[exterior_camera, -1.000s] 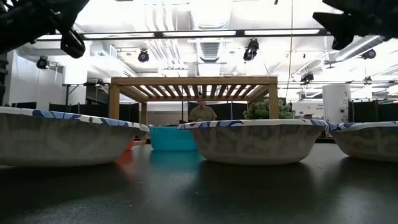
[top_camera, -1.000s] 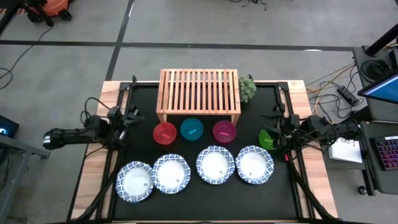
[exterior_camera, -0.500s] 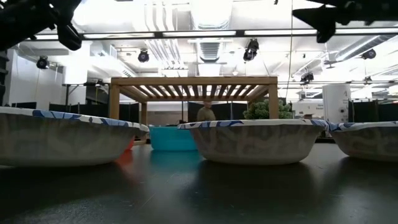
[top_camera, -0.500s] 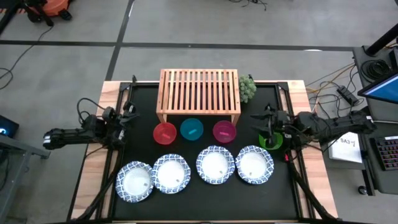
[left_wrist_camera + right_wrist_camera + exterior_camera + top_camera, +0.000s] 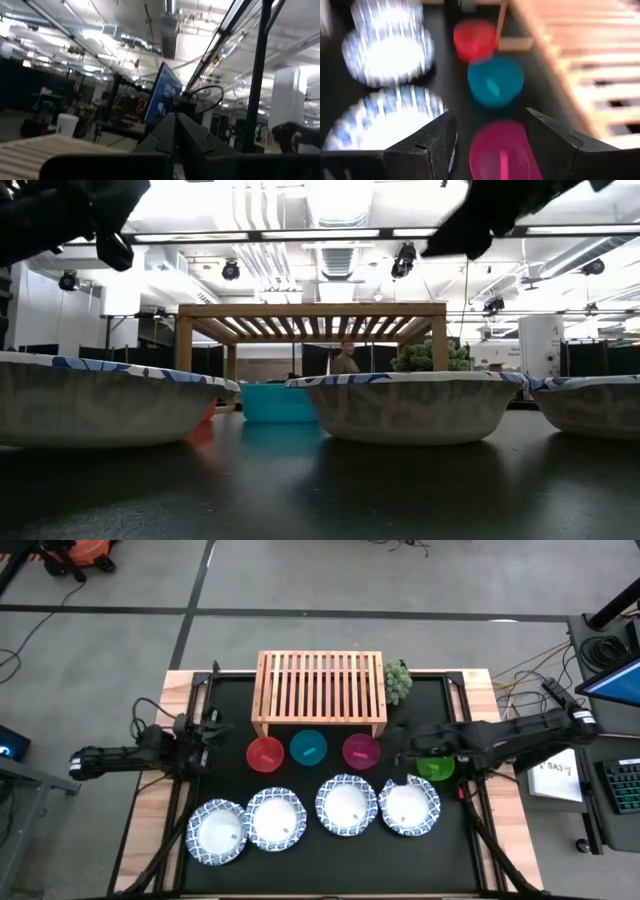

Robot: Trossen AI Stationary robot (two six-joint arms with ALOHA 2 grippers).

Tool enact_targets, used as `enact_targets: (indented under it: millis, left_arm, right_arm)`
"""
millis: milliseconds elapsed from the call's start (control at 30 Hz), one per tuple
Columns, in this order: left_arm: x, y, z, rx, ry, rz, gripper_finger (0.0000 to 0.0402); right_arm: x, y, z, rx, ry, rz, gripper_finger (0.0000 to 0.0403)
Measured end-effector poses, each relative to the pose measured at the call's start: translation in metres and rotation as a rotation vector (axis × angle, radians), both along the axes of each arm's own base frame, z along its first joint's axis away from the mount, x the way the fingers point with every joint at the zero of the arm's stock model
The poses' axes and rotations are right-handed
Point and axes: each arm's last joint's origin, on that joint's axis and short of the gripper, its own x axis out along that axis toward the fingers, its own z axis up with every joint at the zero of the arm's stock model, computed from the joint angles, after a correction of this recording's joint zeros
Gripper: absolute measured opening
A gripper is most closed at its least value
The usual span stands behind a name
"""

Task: Place and stack bowls onto a shelf
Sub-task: Put the white bowl on the shelf

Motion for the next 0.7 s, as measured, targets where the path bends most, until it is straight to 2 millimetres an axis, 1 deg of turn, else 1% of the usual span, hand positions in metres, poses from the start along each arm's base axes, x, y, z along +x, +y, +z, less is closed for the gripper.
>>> enact_targets:
  millis: [100,167,267,433,633,700]
  left_arm:
    - [0.002,0.0,-0.005,-0.004,0.054,0.0,0.0]
    - [0.004,0.0,-0.007,-0.006,0.084,0.0,0.0]
    - [0.005,0.0,-0.009,-0.008,0.106,0.0,0.0]
    - [0.005,0.0,-0.009,0.001,0.102,0.004,0.0]
    - [0.002,0.0,-0.003,0.018,0.042,0.023,0.0]
    - [0.001,0.0,-0.003,0.024,0.033,0.026,0.0]
  right_arm:
    - [0.014,0.001,-0.004,-0.043,0.12,0.023,0.0219]
    - [0.025,0.002,-0.002,-0.072,0.144,0.042,0.0219]
    - [0.042,0.004,-0.007,-0.096,0.211,0.059,0.0219]
    - [0.075,0.007,-0.002,-0.129,0.223,0.085,0.0219]
    - [0.111,0.011,0.004,-0.144,0.343,0.098,0.0219]
    - [0.122,0.012,0.002,-0.151,0.398,0.106,0.0219]
